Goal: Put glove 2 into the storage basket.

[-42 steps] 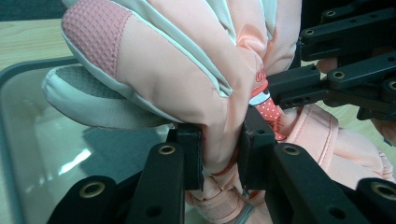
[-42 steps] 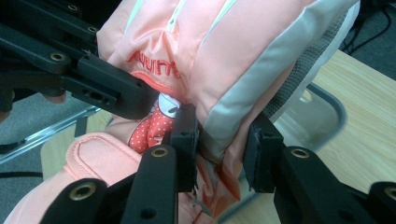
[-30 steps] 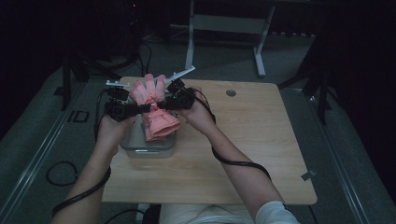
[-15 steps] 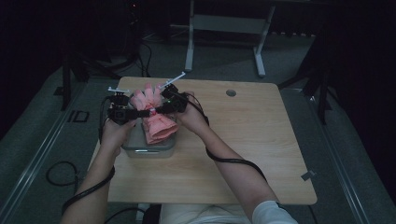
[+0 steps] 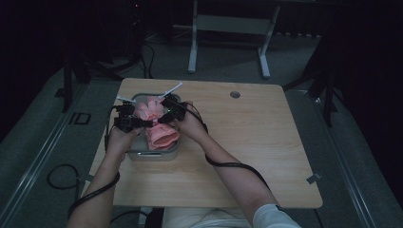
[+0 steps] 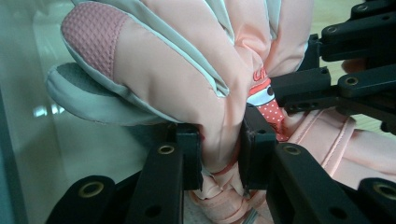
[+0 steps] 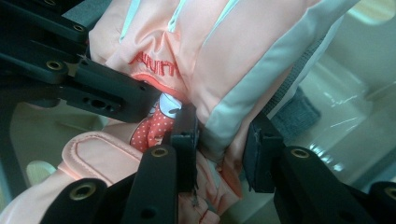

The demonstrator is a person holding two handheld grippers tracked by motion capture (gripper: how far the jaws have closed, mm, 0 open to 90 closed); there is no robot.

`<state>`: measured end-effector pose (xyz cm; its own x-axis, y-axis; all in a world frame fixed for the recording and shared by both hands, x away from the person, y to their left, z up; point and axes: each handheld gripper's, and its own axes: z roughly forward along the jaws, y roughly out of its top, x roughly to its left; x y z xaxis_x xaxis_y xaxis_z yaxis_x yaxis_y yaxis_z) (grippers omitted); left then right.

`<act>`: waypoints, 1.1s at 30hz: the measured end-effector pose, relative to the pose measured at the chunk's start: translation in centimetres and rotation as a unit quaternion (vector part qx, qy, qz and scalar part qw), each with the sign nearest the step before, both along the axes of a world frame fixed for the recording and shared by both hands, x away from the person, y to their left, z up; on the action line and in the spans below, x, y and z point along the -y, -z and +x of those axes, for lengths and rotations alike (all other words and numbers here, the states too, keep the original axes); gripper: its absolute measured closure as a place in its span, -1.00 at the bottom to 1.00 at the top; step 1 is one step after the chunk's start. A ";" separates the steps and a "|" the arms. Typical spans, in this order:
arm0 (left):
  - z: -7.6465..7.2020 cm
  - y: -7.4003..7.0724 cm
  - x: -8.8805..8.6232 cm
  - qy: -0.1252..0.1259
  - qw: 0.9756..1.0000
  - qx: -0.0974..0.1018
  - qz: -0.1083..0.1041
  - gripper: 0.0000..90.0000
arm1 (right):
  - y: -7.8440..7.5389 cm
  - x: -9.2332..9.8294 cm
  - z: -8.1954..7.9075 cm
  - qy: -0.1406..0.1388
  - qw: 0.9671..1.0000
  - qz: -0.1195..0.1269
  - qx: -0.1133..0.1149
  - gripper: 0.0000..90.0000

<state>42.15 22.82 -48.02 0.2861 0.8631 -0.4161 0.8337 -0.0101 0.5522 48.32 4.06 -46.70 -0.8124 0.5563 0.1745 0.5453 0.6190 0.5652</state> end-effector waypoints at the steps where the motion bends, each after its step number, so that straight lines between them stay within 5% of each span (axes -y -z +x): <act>1: 0.0 0.0 0.0 0.000 1.000 0.000 0.000 0.61 | 0.0 0.0 0.0 0.000 1.000 0.000 0.000 0.52; 12: 0.9 0.7 0.2 -0.024 0.999 -0.029 0.020 0.43 | 1.1 -0.4 1.2 0.002 1.000 -0.010 -0.026 0.43; 18: 0.9 0.6 0.2 -0.038 0.998 -0.018 0.041 0.16 | 1.1 -0.4 1.7 0.016 1.000 -0.014 -0.019 0.19; 25: 0.8 0.6 0.8 -0.030 0.997 -0.017 0.070 0.10 | 1.2 -0.3 1.7 0.015 0.999 -0.030 -0.013 0.12; 33: 0.4 0.6 0.9 -0.032 0.994 -0.005 0.100 0.02 | 1.4 0.3 1.6 0.018 1.000 -0.021 -0.009 0.05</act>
